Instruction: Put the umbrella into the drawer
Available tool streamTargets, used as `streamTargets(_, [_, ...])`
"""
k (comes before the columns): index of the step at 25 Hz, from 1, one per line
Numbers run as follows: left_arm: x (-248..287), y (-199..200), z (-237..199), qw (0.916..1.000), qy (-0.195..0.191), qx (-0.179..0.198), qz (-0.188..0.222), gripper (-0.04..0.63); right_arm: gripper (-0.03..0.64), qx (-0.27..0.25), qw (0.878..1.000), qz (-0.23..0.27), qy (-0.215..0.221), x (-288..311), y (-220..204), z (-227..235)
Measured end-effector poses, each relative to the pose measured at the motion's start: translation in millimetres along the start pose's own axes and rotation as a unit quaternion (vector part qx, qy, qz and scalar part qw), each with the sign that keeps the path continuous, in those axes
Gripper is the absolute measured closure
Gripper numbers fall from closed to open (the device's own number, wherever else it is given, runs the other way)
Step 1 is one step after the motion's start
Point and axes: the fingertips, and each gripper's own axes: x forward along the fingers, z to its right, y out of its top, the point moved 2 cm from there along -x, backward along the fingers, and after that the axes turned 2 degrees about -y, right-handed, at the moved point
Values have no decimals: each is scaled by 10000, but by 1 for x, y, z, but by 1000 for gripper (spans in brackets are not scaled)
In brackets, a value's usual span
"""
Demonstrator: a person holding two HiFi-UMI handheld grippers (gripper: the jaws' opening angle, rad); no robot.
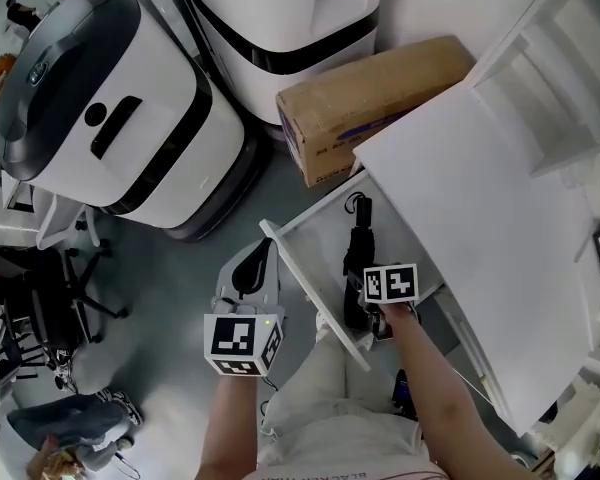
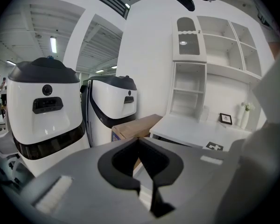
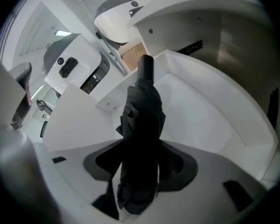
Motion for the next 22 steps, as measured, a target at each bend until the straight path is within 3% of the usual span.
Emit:
streamTargets(12, [4, -7, -13, 9999, 65, -8, -111, 584, 395, 134, 9974, -552, -434, 34, -3, 6])
streamTargets(19, [1, -9, -24, 9998, 162, -55, -142, 584, 393, 118, 9960, -579, -676, 41, -2, 8])
streamTargets(22, [-2, -12, -30, 9996, 198, -111, -153, 584, 352, 205, 9952, -596, -748, 42, -1, 6])
